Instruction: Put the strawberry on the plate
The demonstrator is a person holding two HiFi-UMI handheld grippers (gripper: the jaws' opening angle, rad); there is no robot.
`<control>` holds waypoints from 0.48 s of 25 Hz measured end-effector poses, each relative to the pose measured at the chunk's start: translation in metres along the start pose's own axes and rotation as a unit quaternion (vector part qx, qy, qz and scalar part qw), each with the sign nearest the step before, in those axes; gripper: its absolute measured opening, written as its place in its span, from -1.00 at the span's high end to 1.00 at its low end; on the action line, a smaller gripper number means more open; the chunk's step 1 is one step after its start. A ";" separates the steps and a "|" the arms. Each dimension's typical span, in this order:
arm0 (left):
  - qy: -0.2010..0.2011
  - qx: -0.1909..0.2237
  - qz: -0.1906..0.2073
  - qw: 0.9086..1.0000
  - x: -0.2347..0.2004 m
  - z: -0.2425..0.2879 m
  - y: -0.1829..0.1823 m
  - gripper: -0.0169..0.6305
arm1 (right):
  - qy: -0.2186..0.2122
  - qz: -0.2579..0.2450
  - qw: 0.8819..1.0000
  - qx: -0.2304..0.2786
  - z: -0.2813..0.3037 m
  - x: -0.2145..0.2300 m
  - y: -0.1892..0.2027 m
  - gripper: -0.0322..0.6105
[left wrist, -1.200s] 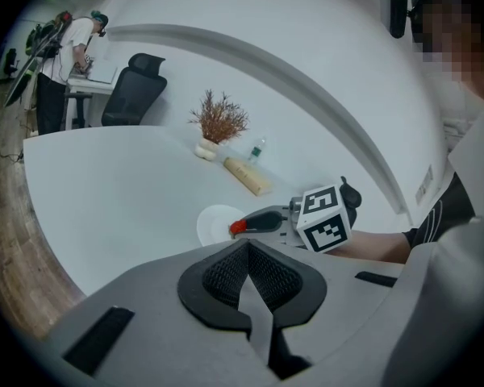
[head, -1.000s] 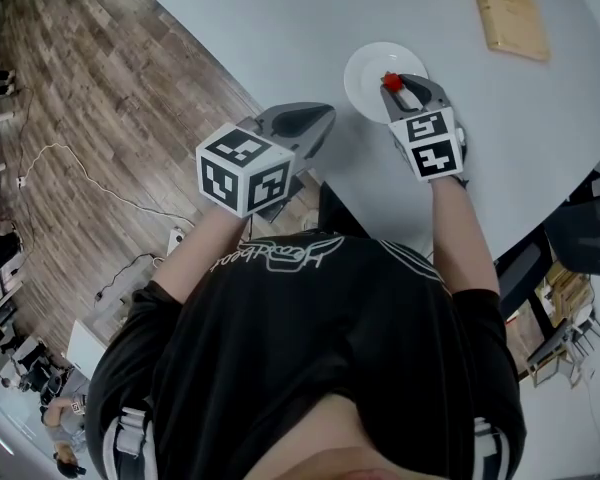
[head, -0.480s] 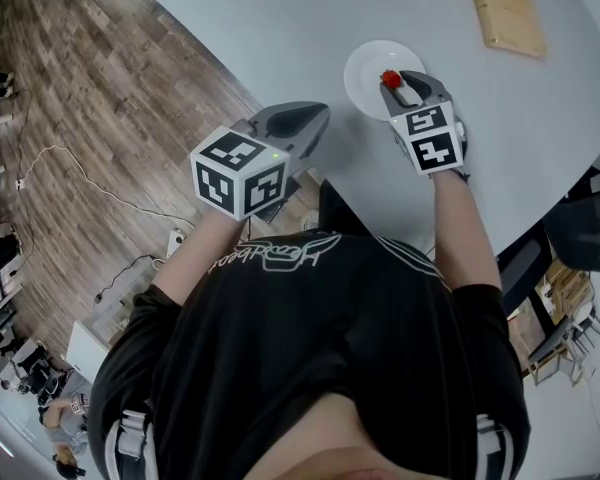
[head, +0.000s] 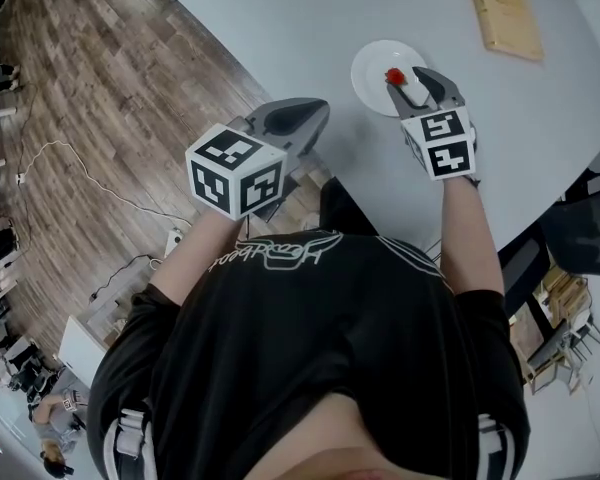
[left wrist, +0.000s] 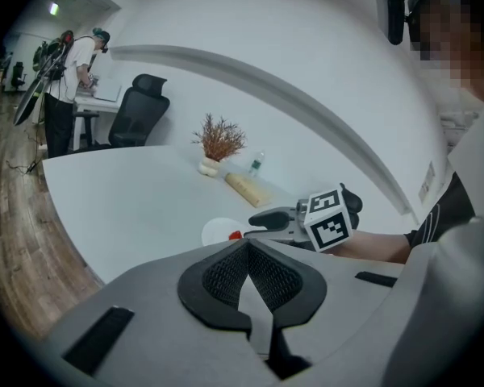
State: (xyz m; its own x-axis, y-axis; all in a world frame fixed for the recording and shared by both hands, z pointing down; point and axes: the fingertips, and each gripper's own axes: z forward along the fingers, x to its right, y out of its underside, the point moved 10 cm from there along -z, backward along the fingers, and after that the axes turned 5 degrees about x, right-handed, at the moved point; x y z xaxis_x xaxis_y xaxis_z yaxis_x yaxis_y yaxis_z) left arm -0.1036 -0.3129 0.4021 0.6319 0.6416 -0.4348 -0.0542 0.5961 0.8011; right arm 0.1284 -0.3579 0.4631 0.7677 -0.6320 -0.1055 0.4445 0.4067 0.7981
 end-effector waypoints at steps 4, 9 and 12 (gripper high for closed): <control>0.001 0.011 0.012 1.000 0.009 -0.016 -0.003 0.92 | 0.013 0.000 0.999 0.034 -0.027 -0.009 -0.016 0.37; 0.003 0.029 0.025 0.999 0.024 -0.042 -0.006 0.92 | 0.029 0.008 0.996 0.079 -0.069 -0.025 -0.035 0.37; 0.011 0.038 0.033 0.999 0.037 -0.058 -0.007 0.92 | 0.030 0.002 0.995 0.098 -0.097 -0.042 -0.045 0.37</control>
State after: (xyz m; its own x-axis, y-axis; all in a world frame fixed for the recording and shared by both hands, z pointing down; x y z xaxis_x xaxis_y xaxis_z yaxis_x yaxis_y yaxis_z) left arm -0.1248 -0.2647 0.3564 0.6122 0.6894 -0.3873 -0.0366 0.5140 0.8570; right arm 0.1206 -0.2859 0.3740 0.7977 -0.5883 -0.1327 0.3481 0.2694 0.8979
